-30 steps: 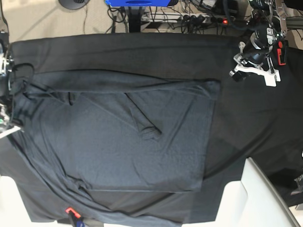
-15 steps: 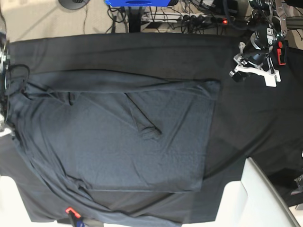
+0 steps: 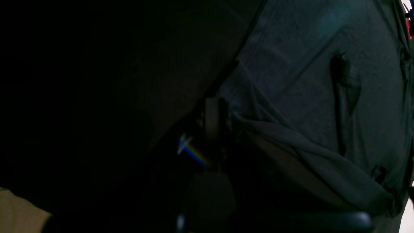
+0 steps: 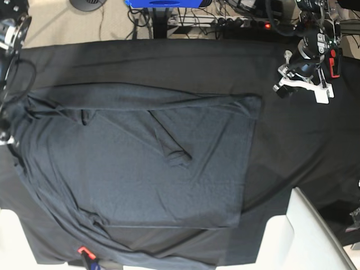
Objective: Fold the T-shirt properly
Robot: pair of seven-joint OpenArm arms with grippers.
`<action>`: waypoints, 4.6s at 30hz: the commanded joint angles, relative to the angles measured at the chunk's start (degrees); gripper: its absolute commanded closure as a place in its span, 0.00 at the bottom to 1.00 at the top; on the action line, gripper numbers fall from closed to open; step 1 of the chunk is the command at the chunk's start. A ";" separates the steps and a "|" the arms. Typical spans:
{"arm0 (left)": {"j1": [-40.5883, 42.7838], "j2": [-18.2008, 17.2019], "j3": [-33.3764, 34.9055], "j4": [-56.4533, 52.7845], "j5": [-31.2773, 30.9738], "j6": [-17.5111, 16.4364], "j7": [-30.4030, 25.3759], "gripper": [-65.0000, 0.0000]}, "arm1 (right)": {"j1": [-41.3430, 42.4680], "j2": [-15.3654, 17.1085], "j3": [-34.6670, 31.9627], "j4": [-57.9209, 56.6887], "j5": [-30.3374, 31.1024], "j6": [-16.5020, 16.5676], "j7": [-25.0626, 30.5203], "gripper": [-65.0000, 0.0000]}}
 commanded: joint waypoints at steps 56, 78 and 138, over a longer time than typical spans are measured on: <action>7.94 6.83 -17.32 -2.05 8.64 -28.74 -0.48 0.20 | -13.92 -4.32 33.85 3.98 20.30 28.58 -16.26 0.16; 5.39 7.09 -17.32 -7.94 8.46 -31.20 -0.39 0.20 | -7.24 -3.97 33.58 -4.02 18.54 34.20 -16.08 0.17; -18.87 12.89 -11.35 -26.14 8.55 -24.87 0.93 1.00 | -5.13 -1.95 33.67 -10.87 13.18 34.20 -10.54 1.00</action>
